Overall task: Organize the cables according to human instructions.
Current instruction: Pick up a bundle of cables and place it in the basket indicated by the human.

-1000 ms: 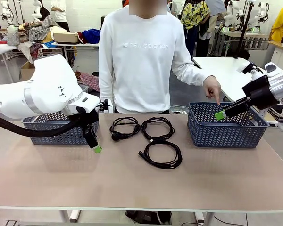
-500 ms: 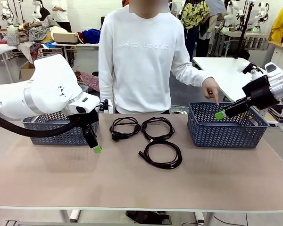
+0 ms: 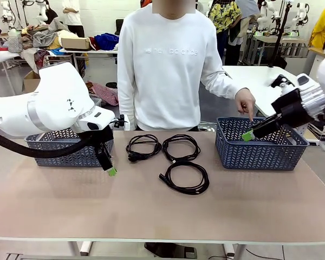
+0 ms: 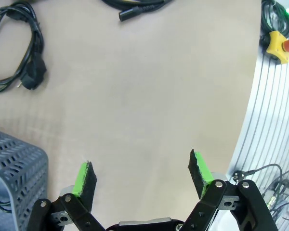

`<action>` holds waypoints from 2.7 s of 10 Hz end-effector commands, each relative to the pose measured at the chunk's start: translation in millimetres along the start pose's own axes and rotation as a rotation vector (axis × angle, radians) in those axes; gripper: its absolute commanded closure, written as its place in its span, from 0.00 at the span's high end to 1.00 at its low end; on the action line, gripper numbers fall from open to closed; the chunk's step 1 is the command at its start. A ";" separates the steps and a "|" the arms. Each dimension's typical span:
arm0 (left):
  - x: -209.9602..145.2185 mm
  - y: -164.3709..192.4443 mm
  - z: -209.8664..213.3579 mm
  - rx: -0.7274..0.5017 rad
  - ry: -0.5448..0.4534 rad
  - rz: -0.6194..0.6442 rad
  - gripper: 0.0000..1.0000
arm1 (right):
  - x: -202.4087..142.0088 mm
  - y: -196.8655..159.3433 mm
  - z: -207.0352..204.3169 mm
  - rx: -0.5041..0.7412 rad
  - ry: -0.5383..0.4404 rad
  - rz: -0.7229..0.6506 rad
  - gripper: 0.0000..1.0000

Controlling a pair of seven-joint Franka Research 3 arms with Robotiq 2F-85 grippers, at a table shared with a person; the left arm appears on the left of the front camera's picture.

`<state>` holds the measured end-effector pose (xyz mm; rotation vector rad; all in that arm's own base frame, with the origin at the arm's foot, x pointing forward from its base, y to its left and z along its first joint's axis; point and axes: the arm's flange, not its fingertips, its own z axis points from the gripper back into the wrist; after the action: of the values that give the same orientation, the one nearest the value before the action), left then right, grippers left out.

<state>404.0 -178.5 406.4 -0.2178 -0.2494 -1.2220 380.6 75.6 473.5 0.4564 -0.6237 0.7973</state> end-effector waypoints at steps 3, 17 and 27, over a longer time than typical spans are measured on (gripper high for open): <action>-0.9 0.1 0.9 -0.001 -0.003 0.007 1.00 | 31.8 39.4 -55.5 -0.105 0.151 0.056 1.00; -0.9 0.1 0.9 -0.001 -0.003 0.007 1.00 | 50.1 76.9 -136.6 -0.084 0.313 0.172 1.00; -0.9 0.1 0.9 -0.001 -0.003 0.007 1.00 | 82.0 107.5 -238.3 0.002 0.573 0.230 1.00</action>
<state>404.0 -178.7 406.5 -0.2181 -0.2497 -1.2226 416.2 317.2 365.9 0.1795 -0.1727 1.0954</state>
